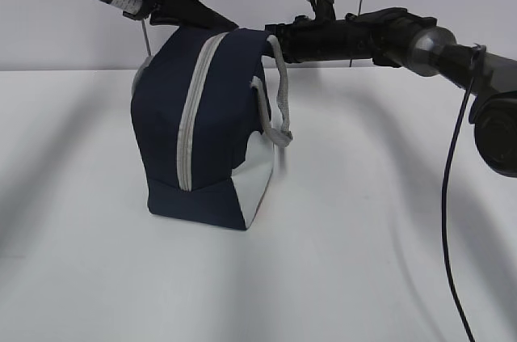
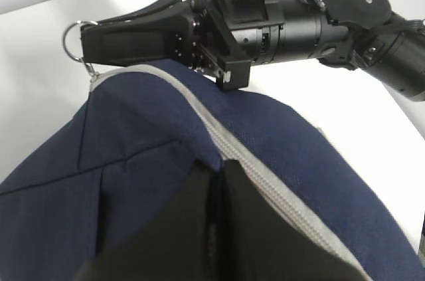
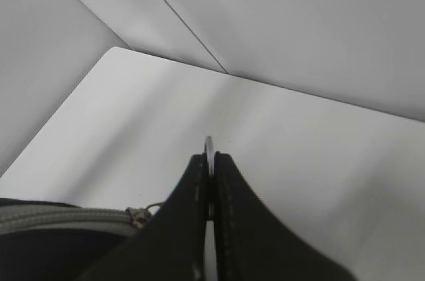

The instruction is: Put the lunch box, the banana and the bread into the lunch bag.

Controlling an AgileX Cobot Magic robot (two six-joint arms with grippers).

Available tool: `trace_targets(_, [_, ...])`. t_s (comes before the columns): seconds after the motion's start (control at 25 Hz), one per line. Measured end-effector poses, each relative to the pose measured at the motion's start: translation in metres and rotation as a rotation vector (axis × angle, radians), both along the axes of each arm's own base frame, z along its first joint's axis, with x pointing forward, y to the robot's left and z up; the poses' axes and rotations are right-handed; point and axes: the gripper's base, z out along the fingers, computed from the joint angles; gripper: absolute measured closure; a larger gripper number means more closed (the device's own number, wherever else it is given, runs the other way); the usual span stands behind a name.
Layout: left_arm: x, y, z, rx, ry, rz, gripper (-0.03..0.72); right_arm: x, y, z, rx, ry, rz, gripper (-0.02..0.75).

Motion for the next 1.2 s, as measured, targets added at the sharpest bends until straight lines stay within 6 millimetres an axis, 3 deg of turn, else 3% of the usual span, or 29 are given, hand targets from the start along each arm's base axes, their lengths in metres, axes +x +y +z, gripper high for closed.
trace_targets(0.28, [0.000, 0.000, 0.000, 0.000, 0.000, -0.001, 0.673, 0.000, 0.000, 0.000, 0.013, 0.024, -0.009, 0.752])
trace_targets(0.4, [0.000, 0.000, 0.000, -0.007, 0.018, 0.017, 0.658, 0.000, 0.000, -0.001, 0.011, 0.031, -0.012, 0.718])
trace_targets(0.52, [0.000, 0.000, 0.001, -0.013, 0.036, 0.025, 0.549, 0.003, -0.007, -0.006, -0.017, 0.026, -0.042, 0.605])
trace_targets(0.68, [-0.001, -0.001, 0.003, -0.026, 0.041, 0.020, 0.264, 0.006, -0.015, -0.010, -0.042, 0.020, -0.074, 0.335])
trace_targets(0.76, [-0.002, -0.001, 0.003, -0.029, 0.043, 0.020, 0.160, 0.007, -0.016, -0.005, -0.044, 0.002, -0.078, 0.254])
trace_targets(1.0, [-0.002, 0.000, 0.004, -0.025, 0.041, 0.020, 0.105, 0.010, -0.015, 0.022, -0.031, -0.080, -0.069, 0.216])
trace_targets(1.2, [-0.010, 0.011, 0.029, 0.027, 0.007, 0.068, 0.104, 0.008, -0.012, 0.049, -0.013, -0.146, -0.026, 0.215])
